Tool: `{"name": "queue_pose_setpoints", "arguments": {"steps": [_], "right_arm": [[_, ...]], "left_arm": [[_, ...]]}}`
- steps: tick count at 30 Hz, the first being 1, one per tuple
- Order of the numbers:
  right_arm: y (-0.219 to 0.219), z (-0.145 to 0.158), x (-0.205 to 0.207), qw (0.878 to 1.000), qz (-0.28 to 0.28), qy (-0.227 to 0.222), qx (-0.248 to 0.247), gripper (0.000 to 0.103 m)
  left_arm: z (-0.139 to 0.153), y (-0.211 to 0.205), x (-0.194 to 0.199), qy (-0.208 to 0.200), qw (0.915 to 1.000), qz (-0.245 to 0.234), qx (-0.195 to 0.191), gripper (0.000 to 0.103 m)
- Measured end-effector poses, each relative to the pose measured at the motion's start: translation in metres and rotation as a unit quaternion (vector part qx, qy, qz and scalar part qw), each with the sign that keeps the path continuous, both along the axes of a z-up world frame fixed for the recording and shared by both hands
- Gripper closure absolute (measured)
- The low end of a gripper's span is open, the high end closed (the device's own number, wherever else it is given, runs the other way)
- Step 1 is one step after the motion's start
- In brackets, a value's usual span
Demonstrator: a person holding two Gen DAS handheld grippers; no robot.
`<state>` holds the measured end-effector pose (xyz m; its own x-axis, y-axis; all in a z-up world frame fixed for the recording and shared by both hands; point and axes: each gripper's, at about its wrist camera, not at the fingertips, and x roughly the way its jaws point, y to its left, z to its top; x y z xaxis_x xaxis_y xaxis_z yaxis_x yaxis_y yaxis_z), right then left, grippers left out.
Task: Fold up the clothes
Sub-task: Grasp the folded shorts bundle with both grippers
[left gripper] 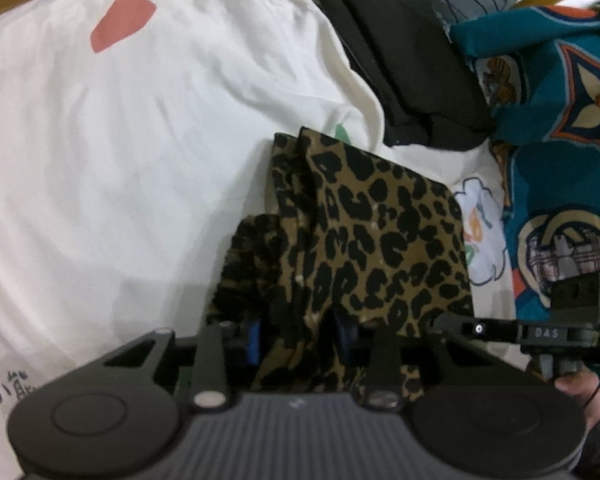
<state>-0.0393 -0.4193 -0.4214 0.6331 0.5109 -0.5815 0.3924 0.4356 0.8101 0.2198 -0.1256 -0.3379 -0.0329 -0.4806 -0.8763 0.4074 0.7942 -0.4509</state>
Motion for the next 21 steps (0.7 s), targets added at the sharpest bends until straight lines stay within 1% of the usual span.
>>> {"name": "queue_pose_setpoints", "arguments": {"steps": [3,4,6,7,8,10,12,13,15,16,18,19,20,21], "right_arm": [[-0.003,-0.002,-0.001,1.0,-0.003,-0.004,0.006,0.097],[-0.002,-0.004,-0.002,1.0,-0.007,0.0,0.009,0.095],[-0.001,-0.01,-0.004,1.0,-0.015,0.005,0.016,0.092],[-0.001,-0.012,-0.005,1.0,-0.02,0.004,0.022,0.09],[0.0,-0.015,-0.006,0.999,-0.026,0.003,0.029,0.087],[0.0,-0.021,-0.008,0.998,-0.042,0.002,0.05,0.076],[-0.001,-0.028,-0.011,0.995,-0.063,0.002,0.076,0.071],[0.0,-0.031,-0.01,0.994,-0.07,0.005,0.087,0.071],[0.005,-0.031,-0.006,0.995,-0.059,0.005,0.086,0.071],[0.008,-0.03,-0.004,0.995,-0.052,0.005,0.082,0.071],[0.014,-0.029,-0.001,0.996,-0.04,0.007,0.076,0.071],[0.016,-0.028,0.001,0.997,-0.034,0.008,0.073,0.072],[0.017,-0.027,0.002,0.997,-0.032,0.007,0.073,0.072],[0.017,-0.026,0.002,0.997,-0.033,0.004,0.075,0.072]], "left_arm": [[-0.002,0.0,0.002,-0.007,0.9999,-0.008,0.002,0.067],[-0.002,0.0,0.003,-0.01,0.9999,-0.011,0.003,0.066],[-0.005,-0.001,0.005,-0.016,0.9997,-0.02,0.006,0.058],[-0.008,-0.001,0.006,-0.016,0.9996,-0.023,0.007,0.052],[-0.01,-0.001,0.008,-0.011,0.9997,-0.022,0.003,0.049],[-0.015,-0.001,0.011,-0.001,0.9998,-0.019,-0.003,0.046],[-0.02,-0.002,0.015,0.011,0.9997,-0.014,-0.014,0.042],[-0.021,-0.003,0.015,0.013,0.9996,-0.016,-0.018,0.039],[-0.022,-0.008,0.014,0.012,0.9993,-0.026,-0.021,0.038],[-0.022,-0.009,0.014,0.011,0.9993,-0.028,-0.02,0.039],[-0.021,-0.012,0.014,0.009,0.9993,-0.031,-0.018,0.051],[-0.02,-0.009,0.015,0.01,0.9993,-0.03,-0.021,0.061],[-0.019,-0.007,0.016,0.012,0.9992,-0.029,-0.024,0.07],[-0.018,-0.004,0.017,0.013,0.9992,-0.028,-0.027,0.074]]}}
